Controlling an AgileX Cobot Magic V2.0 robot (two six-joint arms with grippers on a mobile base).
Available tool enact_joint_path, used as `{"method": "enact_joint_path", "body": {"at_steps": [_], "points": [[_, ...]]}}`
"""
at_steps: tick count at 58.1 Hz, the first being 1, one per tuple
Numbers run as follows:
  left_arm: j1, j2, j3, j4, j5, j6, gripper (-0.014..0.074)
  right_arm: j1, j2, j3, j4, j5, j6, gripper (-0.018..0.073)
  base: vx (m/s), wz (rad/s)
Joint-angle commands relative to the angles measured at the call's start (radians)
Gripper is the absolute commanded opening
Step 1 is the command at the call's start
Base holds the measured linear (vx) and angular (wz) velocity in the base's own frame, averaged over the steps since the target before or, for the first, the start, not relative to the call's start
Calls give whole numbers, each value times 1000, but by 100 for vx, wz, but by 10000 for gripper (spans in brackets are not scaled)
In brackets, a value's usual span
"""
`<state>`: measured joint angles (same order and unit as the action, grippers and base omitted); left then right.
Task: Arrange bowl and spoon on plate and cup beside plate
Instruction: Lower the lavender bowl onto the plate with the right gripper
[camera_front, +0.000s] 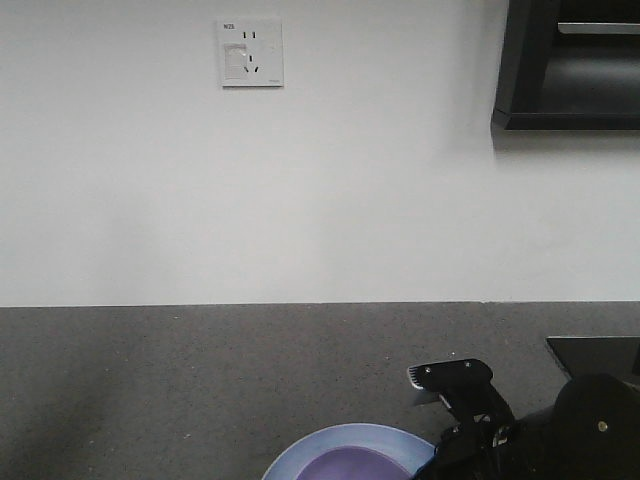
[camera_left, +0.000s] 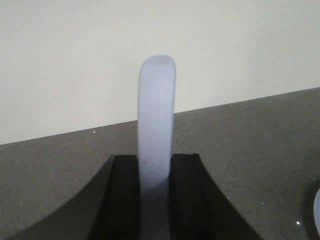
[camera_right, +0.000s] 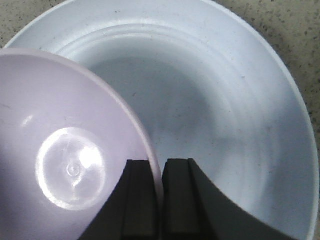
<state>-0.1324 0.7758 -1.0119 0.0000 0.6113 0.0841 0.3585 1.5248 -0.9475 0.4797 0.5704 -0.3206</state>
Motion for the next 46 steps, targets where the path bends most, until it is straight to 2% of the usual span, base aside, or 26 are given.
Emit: {"method": "enact_joint_path", "body": {"at_steps": [1,12,31,38,46], "points": [[-4,-4,-26,-6,-87,-3,-6,-2,-34,-32,13,-62,6,20,0,0],[-4,-4,-26,-6,-87,-3,-6,-2,-33,-32,13,-88,48,33,0,0],[-4,-4,-26,-6,-82,-3,-6,-2,-32,-32,12,-97,45,57,0,0],[-4,-4,-26,-6,-81,-3,-6,-2,-32,-32,12,-95,45,86,0,0],[-4,-4,-26,-6,-75,-3,-6,-2,-32,-32,11,-87,45,160,0,0]]}}
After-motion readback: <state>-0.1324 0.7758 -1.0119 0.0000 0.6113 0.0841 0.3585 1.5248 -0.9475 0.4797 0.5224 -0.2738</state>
